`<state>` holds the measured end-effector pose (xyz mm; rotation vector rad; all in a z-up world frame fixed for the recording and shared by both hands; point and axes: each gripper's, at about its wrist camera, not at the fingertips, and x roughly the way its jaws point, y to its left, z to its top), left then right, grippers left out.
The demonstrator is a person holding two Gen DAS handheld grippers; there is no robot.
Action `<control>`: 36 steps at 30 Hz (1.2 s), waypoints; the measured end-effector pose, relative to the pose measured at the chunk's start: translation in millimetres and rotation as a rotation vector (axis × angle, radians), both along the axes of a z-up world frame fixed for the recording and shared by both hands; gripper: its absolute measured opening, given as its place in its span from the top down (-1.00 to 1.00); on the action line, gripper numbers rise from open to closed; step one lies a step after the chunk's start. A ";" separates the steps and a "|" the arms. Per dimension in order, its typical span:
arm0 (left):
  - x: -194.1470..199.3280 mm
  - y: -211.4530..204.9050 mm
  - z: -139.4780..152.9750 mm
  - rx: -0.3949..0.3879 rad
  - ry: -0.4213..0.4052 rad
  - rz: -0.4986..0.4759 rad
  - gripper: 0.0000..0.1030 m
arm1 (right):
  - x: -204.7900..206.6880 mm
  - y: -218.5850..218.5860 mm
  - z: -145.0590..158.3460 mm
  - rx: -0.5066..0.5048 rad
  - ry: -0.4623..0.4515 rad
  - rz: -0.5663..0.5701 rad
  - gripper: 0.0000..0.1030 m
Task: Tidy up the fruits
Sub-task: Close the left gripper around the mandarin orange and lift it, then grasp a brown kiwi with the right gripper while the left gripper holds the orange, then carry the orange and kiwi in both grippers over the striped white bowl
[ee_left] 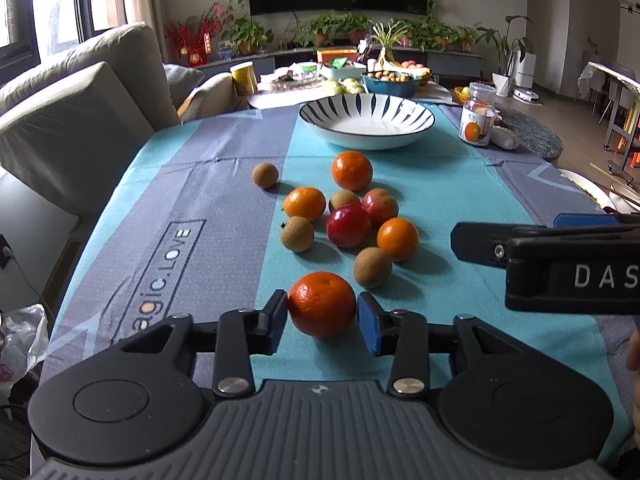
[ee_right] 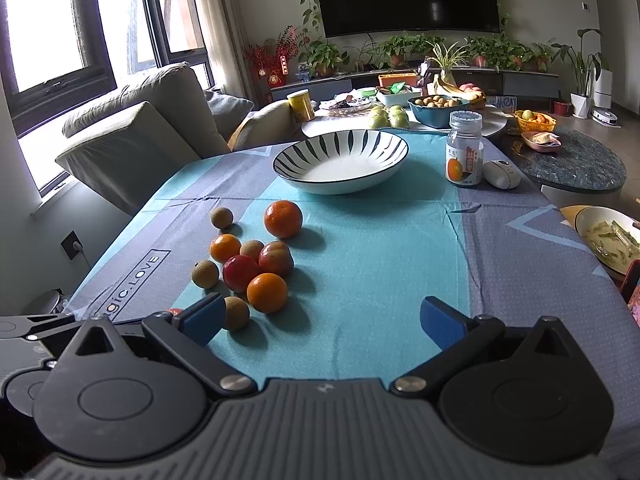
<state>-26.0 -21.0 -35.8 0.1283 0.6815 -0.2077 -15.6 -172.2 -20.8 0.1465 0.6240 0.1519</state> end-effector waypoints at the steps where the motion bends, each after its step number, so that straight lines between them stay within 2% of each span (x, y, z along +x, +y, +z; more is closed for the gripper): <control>1: 0.7 1.7 -0.2 -0.011 -0.004 -0.003 0.32 | 0.1 0.0 -0.4 0.000 0.001 0.002 -0.53; 5: 0.9 8.2 1.5 -0.032 -0.016 -0.007 0.34 | -0.1 0.3 -2.0 0.009 -0.008 0.037 -0.53; 9: -1.5 16.2 8.0 0.017 -0.066 0.024 0.34 | -1.9 4.4 -3.8 0.025 -0.026 0.105 -0.53; 13: 2.3 32.7 15.0 0.014 -0.082 0.070 0.34 | 4.9 17.1 -8.6 -0.023 -0.001 0.153 -0.53; 20: 11.4 50.8 17.1 -0.005 -0.082 0.112 0.34 | 18.7 39.9 -19.7 -0.019 0.048 0.259 -0.53; 25: 16.1 54.3 17.1 -0.015 -0.081 0.110 0.34 | 31.0 49.2 -25.5 -0.026 0.071 0.268 -0.52; 31: 28.0 51.4 14.6 -0.015 -0.065 0.103 0.34 | 36.1 52.2 -24.6 -0.056 0.052 0.288 -0.52; 36: 42.1 37.0 22.2 -0.014 -0.079 0.062 0.34 | 29.5 34.4 -3.9 -0.004 -0.012 0.295 -0.52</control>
